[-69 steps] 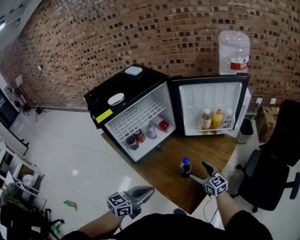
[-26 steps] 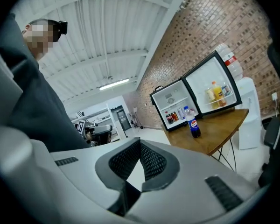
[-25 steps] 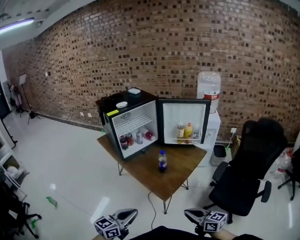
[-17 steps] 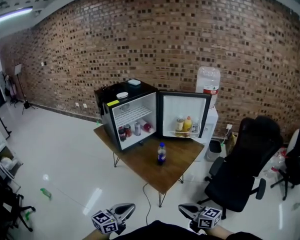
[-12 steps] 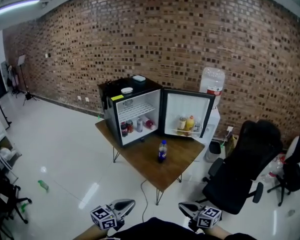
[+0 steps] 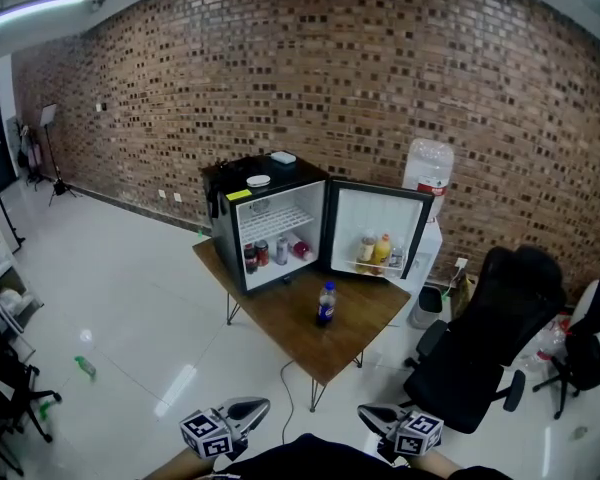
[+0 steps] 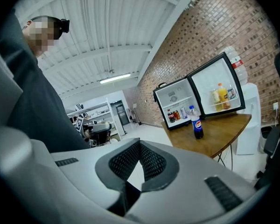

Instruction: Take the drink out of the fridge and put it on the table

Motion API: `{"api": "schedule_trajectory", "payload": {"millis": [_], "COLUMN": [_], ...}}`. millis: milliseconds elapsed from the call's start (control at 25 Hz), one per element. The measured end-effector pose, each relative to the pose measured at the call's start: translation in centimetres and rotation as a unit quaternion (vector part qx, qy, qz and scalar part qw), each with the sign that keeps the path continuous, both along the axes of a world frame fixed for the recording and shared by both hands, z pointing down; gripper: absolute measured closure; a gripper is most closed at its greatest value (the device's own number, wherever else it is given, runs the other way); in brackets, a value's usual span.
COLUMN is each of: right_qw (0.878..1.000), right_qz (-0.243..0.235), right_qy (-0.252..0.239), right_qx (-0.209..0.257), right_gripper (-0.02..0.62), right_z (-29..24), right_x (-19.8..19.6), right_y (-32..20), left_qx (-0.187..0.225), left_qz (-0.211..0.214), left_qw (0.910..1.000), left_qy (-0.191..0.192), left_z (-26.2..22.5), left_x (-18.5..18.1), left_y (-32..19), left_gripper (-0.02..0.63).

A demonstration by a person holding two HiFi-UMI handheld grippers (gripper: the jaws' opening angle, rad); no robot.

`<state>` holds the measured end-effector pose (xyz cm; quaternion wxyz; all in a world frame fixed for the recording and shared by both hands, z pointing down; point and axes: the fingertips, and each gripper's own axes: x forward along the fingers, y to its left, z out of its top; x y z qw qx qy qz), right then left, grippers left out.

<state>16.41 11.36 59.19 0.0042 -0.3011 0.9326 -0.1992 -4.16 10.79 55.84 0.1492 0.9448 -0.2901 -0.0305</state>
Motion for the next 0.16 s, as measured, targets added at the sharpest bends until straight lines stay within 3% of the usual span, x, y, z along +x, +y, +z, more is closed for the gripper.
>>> {"api": "schedule_trajectory", "payload": {"millis": [160], "right_qw": [1.0], "right_qz": [-0.006], "right_qy": [0.003], "right_qx": [0.012], "right_gripper": [0.612], "right_z": [0.67], "right_x": [0.03], "right_y": [0.07], "left_qx": [0.001], "left_qz": [-0.001], "left_qw": [1.0], "left_qy": [-0.003], "left_z": [0.38], "left_x": [-0.14], "left_y": [0.12], "left_gripper": [0.609]}}
